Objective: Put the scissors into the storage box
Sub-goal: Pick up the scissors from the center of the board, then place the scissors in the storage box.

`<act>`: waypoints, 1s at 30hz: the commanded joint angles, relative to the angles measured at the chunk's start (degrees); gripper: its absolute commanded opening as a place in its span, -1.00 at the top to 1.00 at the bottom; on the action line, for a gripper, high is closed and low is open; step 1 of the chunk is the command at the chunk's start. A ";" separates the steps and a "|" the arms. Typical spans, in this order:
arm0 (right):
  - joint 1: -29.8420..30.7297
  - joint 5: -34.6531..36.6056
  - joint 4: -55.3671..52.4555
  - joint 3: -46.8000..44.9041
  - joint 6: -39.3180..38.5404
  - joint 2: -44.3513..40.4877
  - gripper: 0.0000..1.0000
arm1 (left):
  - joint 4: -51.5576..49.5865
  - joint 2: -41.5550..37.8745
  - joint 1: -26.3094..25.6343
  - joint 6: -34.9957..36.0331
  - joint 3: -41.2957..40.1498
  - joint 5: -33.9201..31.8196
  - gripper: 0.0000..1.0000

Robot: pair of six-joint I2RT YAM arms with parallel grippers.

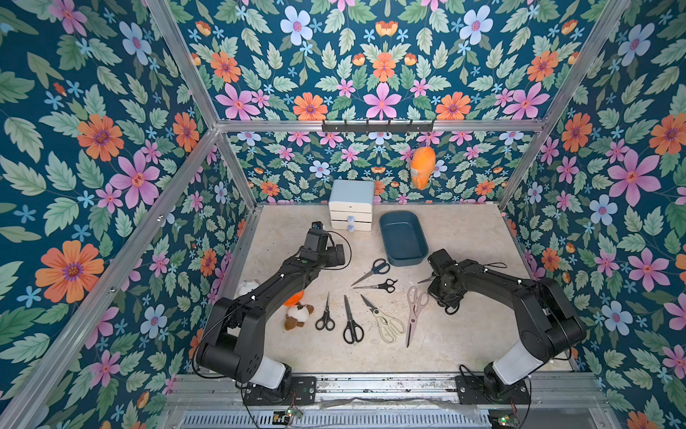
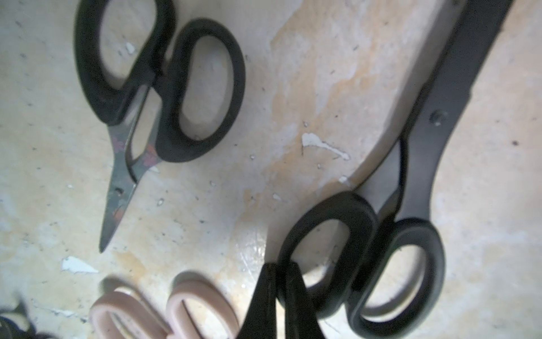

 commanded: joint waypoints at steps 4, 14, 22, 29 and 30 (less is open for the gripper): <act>0.50 4.53 -11.24 5.94 -5.10 -6.37 1.00 | -0.38 3.63 0.11 -0.41 2.18 3.17 -0.99; 3.69 7.91 -23.45 32.71 -17.36 3.44 1.00 | -1.45 8.29 0.16 -1.37 6.05 6.67 -0.99; 4.45 7.86 -29.45 61.63 -31.08 23.18 1.00 | -4.36 11.02 0.20 -2.00 9.91 7.85 -0.99; 4.45 3.26 -32.96 83.89 -37.82 39.99 1.00 | -4.99 9.33 0.28 -3.57 8.96 4.81 -0.99; 4.55 2.72 -33.77 86.10 -38.18 42.01 1.00 | -4.96 9.08 0.29 -3.58 8.73 4.05 -0.99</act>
